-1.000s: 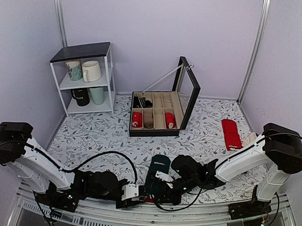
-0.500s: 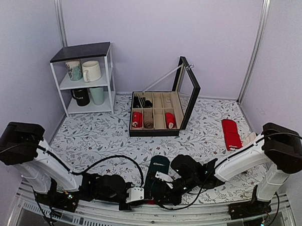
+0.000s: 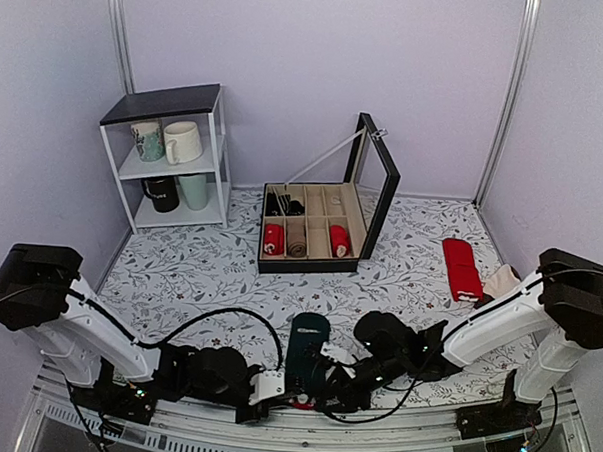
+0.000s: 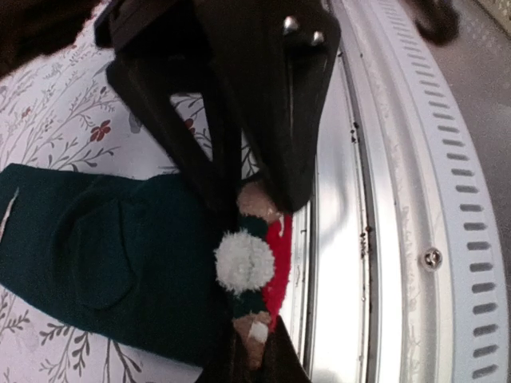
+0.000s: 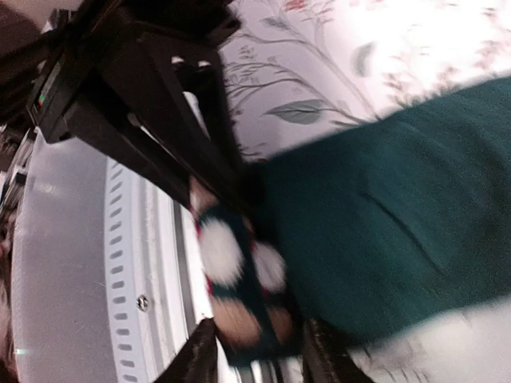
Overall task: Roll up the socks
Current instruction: Roll the sock at the center of the board.
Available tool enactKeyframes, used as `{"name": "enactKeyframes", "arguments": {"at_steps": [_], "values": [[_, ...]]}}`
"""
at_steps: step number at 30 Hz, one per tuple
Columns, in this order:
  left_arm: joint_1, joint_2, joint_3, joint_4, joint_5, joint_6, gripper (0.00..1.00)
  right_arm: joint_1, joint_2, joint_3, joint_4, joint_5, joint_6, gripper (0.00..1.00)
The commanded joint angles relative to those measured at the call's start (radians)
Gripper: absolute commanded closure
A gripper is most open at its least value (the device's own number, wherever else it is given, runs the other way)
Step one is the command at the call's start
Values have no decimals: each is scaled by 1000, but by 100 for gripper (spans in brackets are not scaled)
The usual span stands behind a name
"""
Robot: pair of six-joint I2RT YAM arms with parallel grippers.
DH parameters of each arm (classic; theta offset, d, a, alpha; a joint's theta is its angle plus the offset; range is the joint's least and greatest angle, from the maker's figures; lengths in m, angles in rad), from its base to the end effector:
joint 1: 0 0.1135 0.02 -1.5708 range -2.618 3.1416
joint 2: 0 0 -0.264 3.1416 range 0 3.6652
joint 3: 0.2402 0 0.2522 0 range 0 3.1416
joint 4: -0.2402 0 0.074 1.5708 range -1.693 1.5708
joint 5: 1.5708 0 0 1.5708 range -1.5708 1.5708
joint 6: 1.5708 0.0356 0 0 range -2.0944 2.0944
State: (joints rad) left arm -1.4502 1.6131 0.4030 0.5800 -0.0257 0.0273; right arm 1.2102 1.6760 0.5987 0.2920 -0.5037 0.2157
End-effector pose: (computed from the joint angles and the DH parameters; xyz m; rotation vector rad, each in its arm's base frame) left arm 0.0325 -0.2603 0.1047 1.5430 1.7165 -0.7437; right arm 0.0866 0.2783 0.1144 -1.4837 2.1529 1.2105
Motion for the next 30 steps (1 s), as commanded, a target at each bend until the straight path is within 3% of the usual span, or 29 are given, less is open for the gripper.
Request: {"name": "enactKeyframes", "arguments": {"at_steps": [1, 4, 7, 14, 18, 30], "values": [[51, -40, -45, -20, 68, -128, 100, -6, -187, -146, 155, 179, -10, 59], [102, -31, -53, -27, 127, -186, 100, 0, -315, -260, 342, 210, -92, 53], [140, 4, -48, -46, 167, -222, 100, 22, -354, -305, 400, 247, -209, 51], [158, 121, -6, -72, 240, -270, 100, 170, -231, -231, 364, 432, -407, 51], [161, 150, 0, -65, 267, -283, 100, 187, -170, -213, 392, 487, -457, 50], [166, 160, -5, -63, 274, -292, 100, 188, -26, -149, 374, 480, -495, 53]]}}
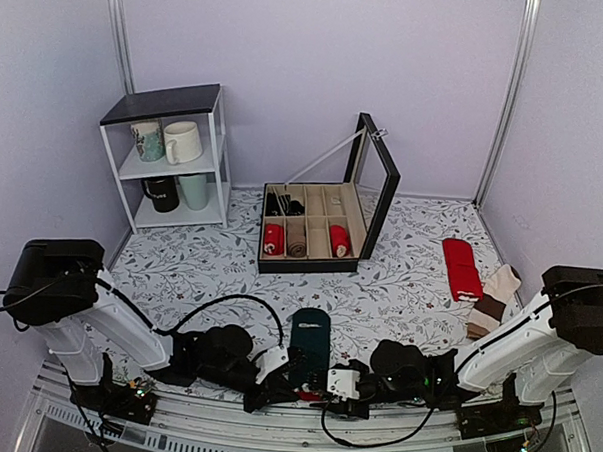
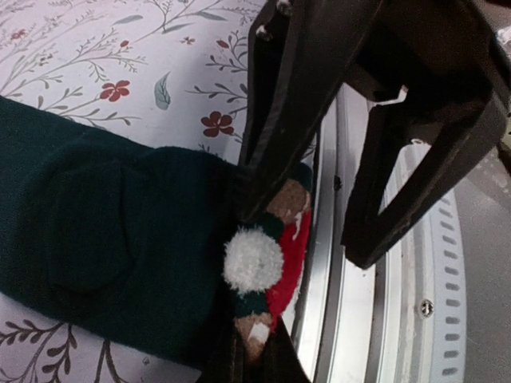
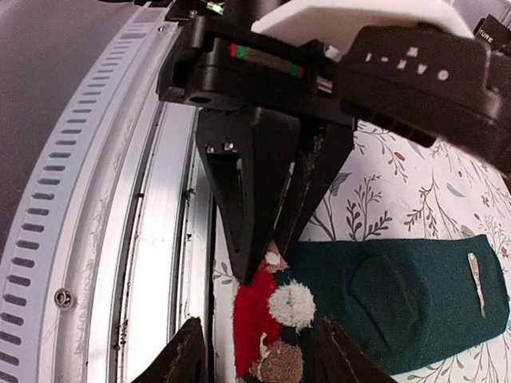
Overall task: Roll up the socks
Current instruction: Roll the sock at the center of the board.
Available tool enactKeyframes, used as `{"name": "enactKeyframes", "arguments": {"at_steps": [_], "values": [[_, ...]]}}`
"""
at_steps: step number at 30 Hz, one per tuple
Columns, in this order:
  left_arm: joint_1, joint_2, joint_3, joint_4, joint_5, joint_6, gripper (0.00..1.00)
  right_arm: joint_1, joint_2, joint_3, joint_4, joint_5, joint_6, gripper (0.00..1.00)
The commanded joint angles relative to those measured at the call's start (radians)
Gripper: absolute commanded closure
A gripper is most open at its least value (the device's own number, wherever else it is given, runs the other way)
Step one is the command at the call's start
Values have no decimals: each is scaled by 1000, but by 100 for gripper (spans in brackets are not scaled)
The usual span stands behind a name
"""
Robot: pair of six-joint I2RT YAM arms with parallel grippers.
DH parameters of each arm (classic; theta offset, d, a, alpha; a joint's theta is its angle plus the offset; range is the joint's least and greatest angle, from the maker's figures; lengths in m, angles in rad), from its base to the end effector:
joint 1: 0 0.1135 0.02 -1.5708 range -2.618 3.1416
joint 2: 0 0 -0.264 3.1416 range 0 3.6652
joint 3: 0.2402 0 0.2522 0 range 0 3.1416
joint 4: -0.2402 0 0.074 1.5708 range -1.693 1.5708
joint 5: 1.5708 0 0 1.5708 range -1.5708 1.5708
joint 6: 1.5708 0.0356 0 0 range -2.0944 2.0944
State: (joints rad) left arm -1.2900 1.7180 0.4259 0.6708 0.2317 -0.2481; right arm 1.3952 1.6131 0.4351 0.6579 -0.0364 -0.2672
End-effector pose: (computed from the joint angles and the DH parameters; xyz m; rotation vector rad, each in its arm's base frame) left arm 0.0676 -0.2637 0.0924 1.3187 2.0097 -1.0583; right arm 0.0468 0.2714 0.1195 -1.6205 1.4475 0.7067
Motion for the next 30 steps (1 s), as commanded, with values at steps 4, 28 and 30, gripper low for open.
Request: {"name": "enactKeyframes", "arguments": {"at_steps": [4, 28, 30], "values": [[7, 59, -28, -153, 18, -17, 100, 4, 40, 14, -24, 11, 6, 55], [-2, -72, -39, -54, -154, 108, 32, -67, 143, 14, -77, -136, 340, 92], [-14, -122, -54, 4, -216, 174, 14, -86, 172, 29, -79, -193, 392, 92]]}}
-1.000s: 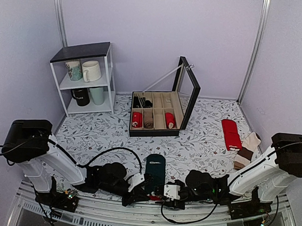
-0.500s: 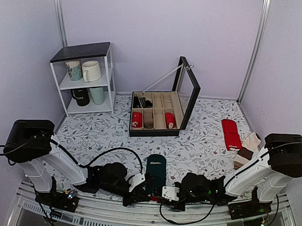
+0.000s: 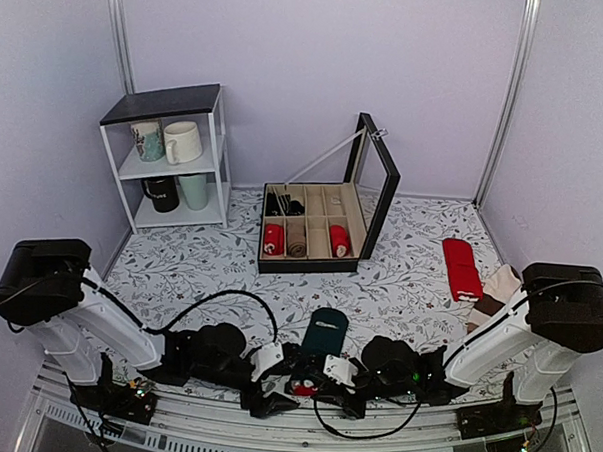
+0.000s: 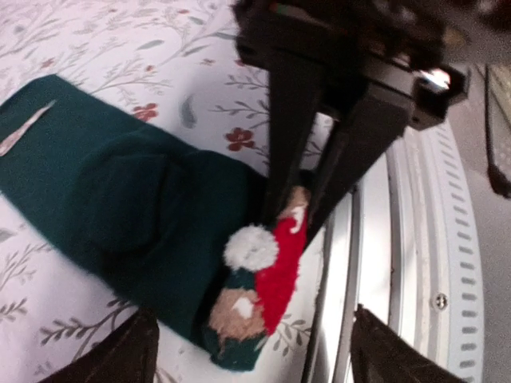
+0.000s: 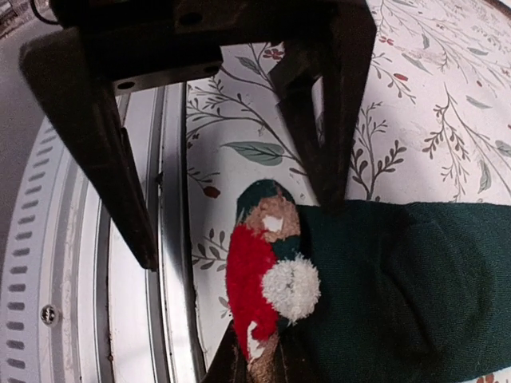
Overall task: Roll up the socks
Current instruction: Roll the sock at the center of the board.
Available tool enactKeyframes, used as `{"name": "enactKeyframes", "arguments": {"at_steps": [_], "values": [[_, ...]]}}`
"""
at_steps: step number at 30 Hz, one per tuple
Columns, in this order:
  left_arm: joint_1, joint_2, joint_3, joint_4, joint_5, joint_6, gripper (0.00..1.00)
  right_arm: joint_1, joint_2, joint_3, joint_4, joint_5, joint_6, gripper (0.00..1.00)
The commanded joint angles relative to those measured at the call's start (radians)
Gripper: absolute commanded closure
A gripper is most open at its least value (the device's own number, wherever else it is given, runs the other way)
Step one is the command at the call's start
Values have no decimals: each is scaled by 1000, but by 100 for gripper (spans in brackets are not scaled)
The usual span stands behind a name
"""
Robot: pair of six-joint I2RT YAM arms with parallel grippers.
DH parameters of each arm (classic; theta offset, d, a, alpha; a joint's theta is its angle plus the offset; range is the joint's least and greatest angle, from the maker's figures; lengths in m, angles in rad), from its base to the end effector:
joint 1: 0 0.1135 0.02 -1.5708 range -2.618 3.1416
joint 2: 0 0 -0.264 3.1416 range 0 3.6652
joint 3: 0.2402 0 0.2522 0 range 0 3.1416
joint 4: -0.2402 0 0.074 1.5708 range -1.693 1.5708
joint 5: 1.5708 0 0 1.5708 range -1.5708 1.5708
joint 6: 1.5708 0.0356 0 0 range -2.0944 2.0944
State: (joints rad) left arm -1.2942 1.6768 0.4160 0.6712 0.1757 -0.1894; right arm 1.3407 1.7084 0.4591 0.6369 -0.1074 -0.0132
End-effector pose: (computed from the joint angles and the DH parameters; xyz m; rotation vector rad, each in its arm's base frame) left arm 0.0679 -0.2619 0.1004 1.3214 1.9339 -0.9963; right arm 0.0602 0.2735 0.0987 -1.4998 1.7631 0.8386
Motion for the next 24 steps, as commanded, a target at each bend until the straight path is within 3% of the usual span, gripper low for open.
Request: {"name": "enactKeyframes", "arguments": {"at_steps": [1, 5, 9, 12, 14, 16, 19, 24], "values": [[-15, -99, -44, 23, -182, 155, 7, -41, 89, 8, -58, -153, 172, 92], [-60, -164, -52, 113, -353, 335, 1, -57, 111, 1, -53, -220, 243, 92], [-85, -237, -157, 348, -493, 402, 1, -60, 111, -19, -43, -234, 279, 92], [-72, -217, -260, 659, -520, 422, 1, -61, 111, -28, -36, -234, 286, 92], [-68, -186, -304, 770, -398, 462, 1, -63, 113, -27, -34, -242, 287, 92], [-69, -177, -285, 670, -271, 492, 14, -66, 111, -27, -33, -254, 288, 92], [-69, -171, -165, 331, -152, 423, 38, -68, 107, -31, -33, -271, 285, 92], [-79, -93, -125, 273, -130, 417, 41, -75, 108, -33, -34, -277, 277, 92]]}}
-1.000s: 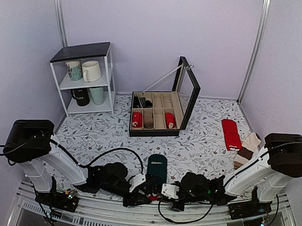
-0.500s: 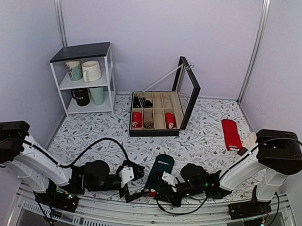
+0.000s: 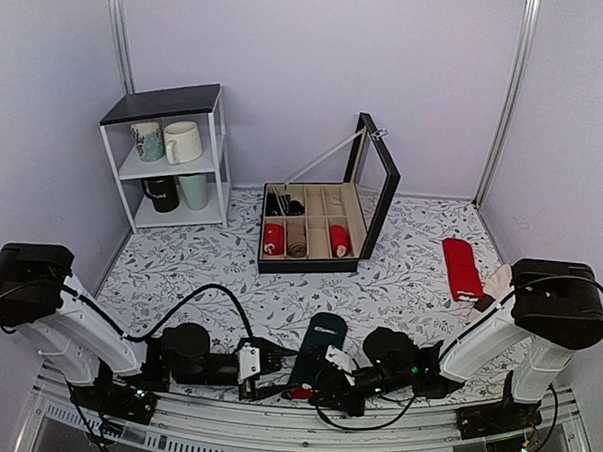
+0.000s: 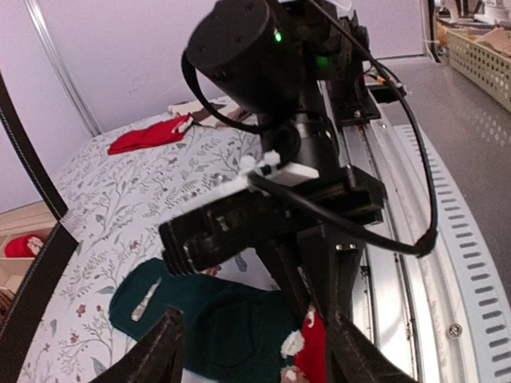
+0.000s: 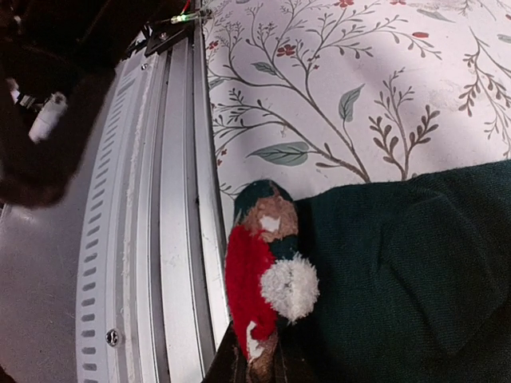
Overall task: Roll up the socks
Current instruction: Roll the sock at the center of the board.
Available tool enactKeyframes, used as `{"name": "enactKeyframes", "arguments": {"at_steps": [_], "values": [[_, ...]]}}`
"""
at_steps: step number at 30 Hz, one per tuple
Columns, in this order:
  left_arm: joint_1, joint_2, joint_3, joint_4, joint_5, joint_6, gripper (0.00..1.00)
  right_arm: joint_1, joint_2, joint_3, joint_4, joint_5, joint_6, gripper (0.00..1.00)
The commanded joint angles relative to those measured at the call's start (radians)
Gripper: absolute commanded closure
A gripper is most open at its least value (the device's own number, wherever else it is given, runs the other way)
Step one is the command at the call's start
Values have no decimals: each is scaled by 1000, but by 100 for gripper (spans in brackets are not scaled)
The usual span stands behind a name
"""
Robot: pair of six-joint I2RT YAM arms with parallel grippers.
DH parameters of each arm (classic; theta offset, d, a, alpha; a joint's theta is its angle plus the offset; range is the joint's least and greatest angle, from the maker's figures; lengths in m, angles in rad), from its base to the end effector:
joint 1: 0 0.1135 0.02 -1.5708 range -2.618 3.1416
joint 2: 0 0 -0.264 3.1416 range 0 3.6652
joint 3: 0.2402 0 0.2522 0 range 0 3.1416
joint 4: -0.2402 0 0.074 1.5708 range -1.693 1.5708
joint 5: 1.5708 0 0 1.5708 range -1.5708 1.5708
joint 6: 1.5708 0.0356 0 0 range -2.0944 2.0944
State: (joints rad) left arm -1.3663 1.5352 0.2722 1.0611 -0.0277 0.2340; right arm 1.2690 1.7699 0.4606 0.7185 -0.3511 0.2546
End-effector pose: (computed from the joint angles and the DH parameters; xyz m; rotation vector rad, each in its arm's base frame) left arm 0.0516 -0.2440 0.1401 1.3071 1.2981 -0.7848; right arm 0.0723 0.2736 0.0913 -1.3594 1.9805 1.1874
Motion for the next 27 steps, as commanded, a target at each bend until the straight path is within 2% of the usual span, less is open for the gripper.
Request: {"name": "enactKeyframes", "arguments": {"at_steps": [1, 2, 4, 10, 20, 27], "values": [[-6, 61, 32, -152, 75, -9, 42, -6, 47, -32, -116, -35, 8, 92], [-4, 77, 69, -227, 78, -14, 44, -7, 48, -33, -116, -37, 8, 92], [-4, 105, 96, -278, 98, -30, 46, -9, 46, -32, -117, -40, 4, 92], [0, 131, 64, -244, 115, -85, 44, -14, 47, -37, -117, -45, -4, 92], [1, 202, 116, -289, 138, -94, 60, -19, 40, -43, -122, -47, -5, 92], [10, 209, 121, -284, 151, -102, 76, -20, 51, -37, -122, -54, -3, 92]]}}
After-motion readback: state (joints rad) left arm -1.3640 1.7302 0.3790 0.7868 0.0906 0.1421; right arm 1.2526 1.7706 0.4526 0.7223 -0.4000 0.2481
